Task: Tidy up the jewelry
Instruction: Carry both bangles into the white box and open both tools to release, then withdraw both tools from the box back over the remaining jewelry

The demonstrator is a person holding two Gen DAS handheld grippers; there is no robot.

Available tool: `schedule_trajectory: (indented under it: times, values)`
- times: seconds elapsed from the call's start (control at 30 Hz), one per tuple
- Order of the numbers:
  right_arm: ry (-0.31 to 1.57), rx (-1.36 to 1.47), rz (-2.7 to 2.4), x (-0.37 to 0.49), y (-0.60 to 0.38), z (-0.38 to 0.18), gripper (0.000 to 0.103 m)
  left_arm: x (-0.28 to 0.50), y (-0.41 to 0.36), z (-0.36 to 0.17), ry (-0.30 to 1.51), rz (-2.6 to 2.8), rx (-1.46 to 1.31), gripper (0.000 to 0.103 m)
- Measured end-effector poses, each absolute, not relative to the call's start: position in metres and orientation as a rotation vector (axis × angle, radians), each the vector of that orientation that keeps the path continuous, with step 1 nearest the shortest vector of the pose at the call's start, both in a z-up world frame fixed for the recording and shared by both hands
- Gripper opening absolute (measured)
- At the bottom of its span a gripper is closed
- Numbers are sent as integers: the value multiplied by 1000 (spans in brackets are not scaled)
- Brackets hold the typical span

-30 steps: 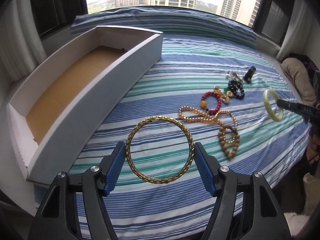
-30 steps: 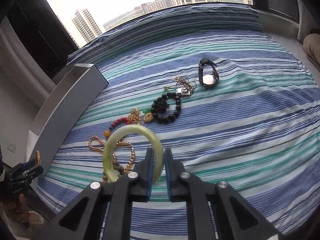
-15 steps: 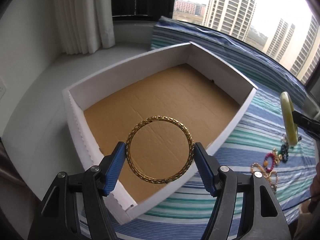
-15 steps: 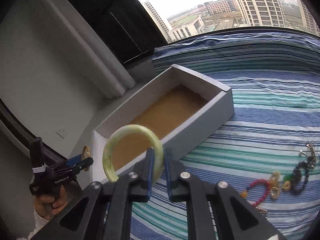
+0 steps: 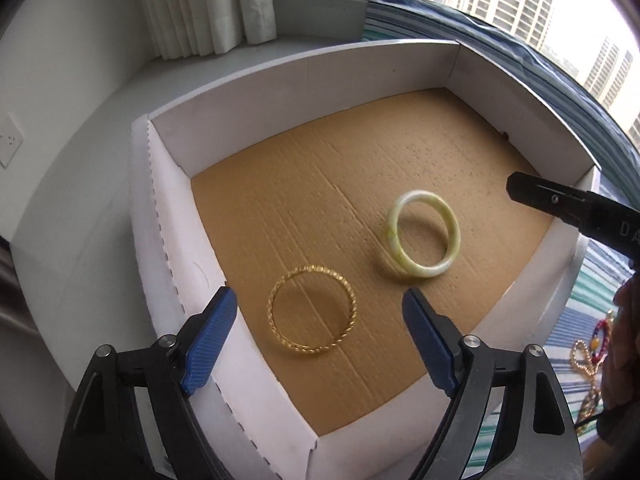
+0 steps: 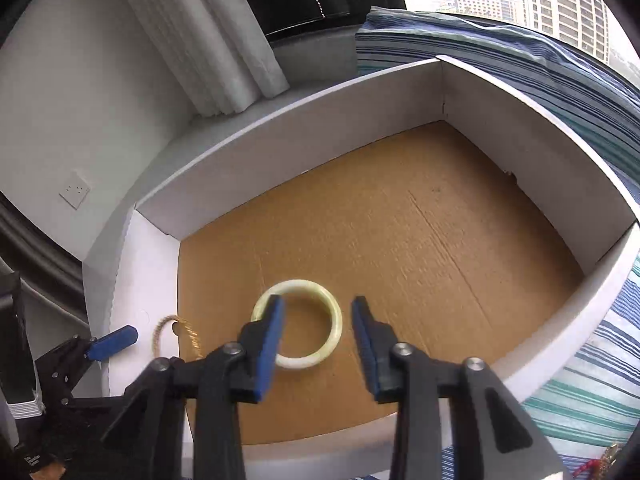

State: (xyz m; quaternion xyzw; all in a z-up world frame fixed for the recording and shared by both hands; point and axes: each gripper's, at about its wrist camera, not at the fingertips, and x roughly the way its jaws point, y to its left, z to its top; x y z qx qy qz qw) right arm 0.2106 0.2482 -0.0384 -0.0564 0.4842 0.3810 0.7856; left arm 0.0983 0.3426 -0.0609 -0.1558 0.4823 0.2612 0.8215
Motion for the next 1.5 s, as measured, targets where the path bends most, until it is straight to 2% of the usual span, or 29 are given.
schedule_trajectory:
  times: [0.13,0.17,0.2,0.27,0.47,0.8,0.9,1.5]
  values:
    - [947,-142,836,189,213,-10,44,84,315,-46,973,519,-290,93]
    - [920,-150,833,180,201,-2,48,81,305,-42,958,505,-278,94]
    - [899,-153,826,173,189,4,56,78,297,-38,944,488,-268,95]
    - [867,-149,807,158,165,15,65,71,274,-32,920,449,-251,97]
    - [816,-198,693,113,72,21,69,63,205,-20,888,308,-278,98]
    - [727,-283,442,50,-64,10,70,66,98,-25,883,91,-258,99]
    - [702,-271,390,33,-90,8,75,65,83,-33,916,76,-248,99]
    - [746,-188,381,-7,-117,-22,77,44,77,-45,948,97,-222,99]
